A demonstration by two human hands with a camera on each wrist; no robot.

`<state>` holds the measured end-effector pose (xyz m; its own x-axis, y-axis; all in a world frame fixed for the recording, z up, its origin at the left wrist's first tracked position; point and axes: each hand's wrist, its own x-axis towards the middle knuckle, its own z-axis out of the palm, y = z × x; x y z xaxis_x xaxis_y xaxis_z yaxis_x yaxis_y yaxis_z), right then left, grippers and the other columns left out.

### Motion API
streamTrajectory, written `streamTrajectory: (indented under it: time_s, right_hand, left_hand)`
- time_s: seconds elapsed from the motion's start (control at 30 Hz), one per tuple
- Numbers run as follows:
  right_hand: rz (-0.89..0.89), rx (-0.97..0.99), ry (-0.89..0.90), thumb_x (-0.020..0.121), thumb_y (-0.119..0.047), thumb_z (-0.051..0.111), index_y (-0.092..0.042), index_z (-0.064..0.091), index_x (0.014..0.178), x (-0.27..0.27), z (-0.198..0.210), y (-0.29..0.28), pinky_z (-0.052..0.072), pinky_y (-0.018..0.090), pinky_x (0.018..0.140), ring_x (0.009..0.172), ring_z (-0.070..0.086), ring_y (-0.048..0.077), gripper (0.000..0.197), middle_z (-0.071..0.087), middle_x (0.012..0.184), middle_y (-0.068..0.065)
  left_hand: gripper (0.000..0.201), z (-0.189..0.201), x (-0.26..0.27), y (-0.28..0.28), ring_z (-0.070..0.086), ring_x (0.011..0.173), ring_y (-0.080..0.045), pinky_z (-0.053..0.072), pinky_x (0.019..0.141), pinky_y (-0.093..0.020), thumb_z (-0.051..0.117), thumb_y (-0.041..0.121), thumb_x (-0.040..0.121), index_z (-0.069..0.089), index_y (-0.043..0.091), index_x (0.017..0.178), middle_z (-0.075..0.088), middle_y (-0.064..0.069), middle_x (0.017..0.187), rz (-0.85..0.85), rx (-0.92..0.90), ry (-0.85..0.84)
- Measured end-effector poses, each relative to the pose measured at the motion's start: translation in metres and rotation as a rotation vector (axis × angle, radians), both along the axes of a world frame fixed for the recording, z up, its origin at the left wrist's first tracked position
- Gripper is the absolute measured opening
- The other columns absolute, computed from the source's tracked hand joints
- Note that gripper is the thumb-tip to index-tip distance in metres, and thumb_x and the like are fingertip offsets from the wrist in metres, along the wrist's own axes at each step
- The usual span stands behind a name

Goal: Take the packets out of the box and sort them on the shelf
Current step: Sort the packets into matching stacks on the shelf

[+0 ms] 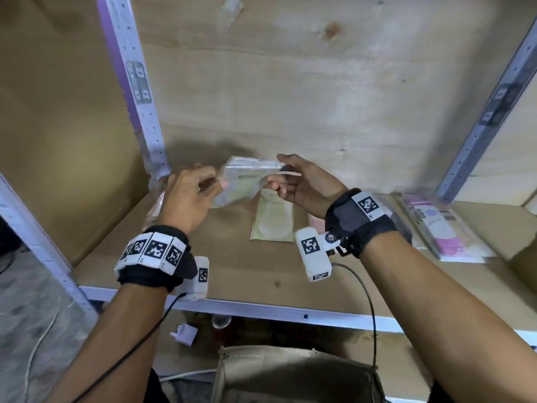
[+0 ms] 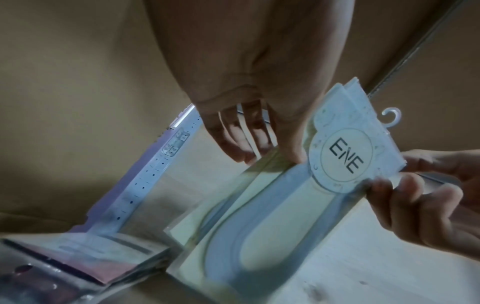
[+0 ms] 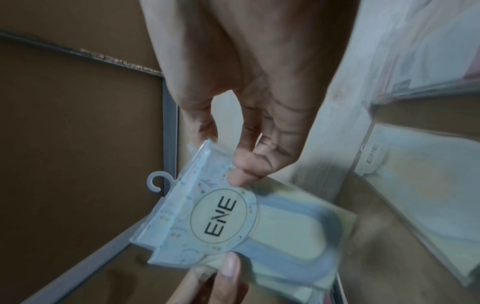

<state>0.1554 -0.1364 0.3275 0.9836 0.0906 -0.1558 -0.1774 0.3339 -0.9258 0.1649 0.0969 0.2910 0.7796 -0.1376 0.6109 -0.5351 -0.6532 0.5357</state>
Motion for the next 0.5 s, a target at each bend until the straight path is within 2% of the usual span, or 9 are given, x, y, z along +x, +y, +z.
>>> streamTrajectory:
  time_s: [0.13, 0.2, 0.23, 0.3, 0.4, 0.5]
  right_hand:
    - [0.024, -0.057, 0.046, 0.094, -0.022, 0.06, -0.006, 0.057, 0.088, -0.009, -0.011, -0.008, 0.051, 0.023, 0.052, 0.065, 0.065, 0.023, 0.017, 0.073, 0.085, 0.019]
    - [0.052, -0.109, 0.073, 0.097, -0.02, 0.054, -0.005, 0.061, 0.096, -0.011, -0.021, -0.005, 0.053, 0.022, 0.052, 0.068, 0.068, 0.022, 0.016, 0.073, 0.085, 0.017]
    - [0.063, -0.136, 0.084, 0.098, -0.019, 0.053, -0.006, 0.062, 0.099, -0.012, -0.027, -0.003, 0.053, 0.022, 0.052, 0.068, 0.069, 0.021, 0.016, 0.073, 0.086, 0.016]
    - [0.089, -0.182, 0.106, 0.1, -0.019, 0.053, -0.005, 0.061, 0.107, -0.015, -0.039, 0.003, 0.054, 0.022, 0.05, 0.067, 0.07, 0.02, 0.018, 0.072, 0.084, 0.015]
    - [0.152, -0.234, 0.152, 0.102, -0.023, 0.051, -0.003, 0.063, 0.112, -0.019, -0.055, 0.011, 0.055, 0.022, 0.051, 0.066, 0.069, 0.019, 0.025, 0.071, 0.084, 0.015]
    - [0.208, -0.267, 0.182, 0.101, -0.021, 0.053, -0.002, 0.064, 0.115, -0.025, -0.069, 0.018, 0.057, 0.022, 0.056, 0.065, 0.068, 0.019, 0.026, 0.067, 0.083, 0.015]
  left_hand:
    - [0.019, -0.001, -0.006, -0.003, 0.063, 0.078, -0.031, 0.051, 0.078, -0.044, 0.076, 0.024, 0.086, 0.068, 0.009, 0.078, 0.066, -0.007, 0.08, -0.023, 0.036, -0.021]
    - [0.021, -0.003, -0.01, 0.001, 0.063, 0.076, -0.028, 0.05, 0.073, -0.041, 0.079, 0.024, 0.081, 0.063, 0.017, 0.07, 0.064, -0.003, 0.075, -0.01, 0.092, -0.018]
    - [0.029, -0.004, -0.013, 0.004, 0.061, 0.072, -0.025, 0.048, 0.069, -0.038, 0.082, 0.024, 0.079, 0.057, 0.023, 0.063, 0.061, 0.001, 0.07, -0.008, 0.131, -0.008]
    - [0.038, -0.009, -0.015, 0.011, 0.058, 0.066, -0.018, 0.042, 0.062, -0.031, 0.087, 0.025, 0.072, 0.051, 0.026, 0.058, 0.057, 0.007, 0.063, -0.012, 0.218, 0.074]
    - [0.032, -0.019, -0.017, 0.023, 0.061, 0.065, -0.014, 0.047, 0.061, -0.031, 0.093, 0.027, 0.061, 0.062, 0.02, 0.065, 0.064, 0.008, 0.065, -0.031, 0.374, 0.291]
    - [0.032, -0.027, -0.024, 0.029, 0.055, 0.056, -0.005, 0.042, 0.053, -0.023, 0.094, 0.015, 0.057, 0.063, 0.019, 0.064, 0.06, 0.009, 0.059, -0.076, 0.465, 0.393]
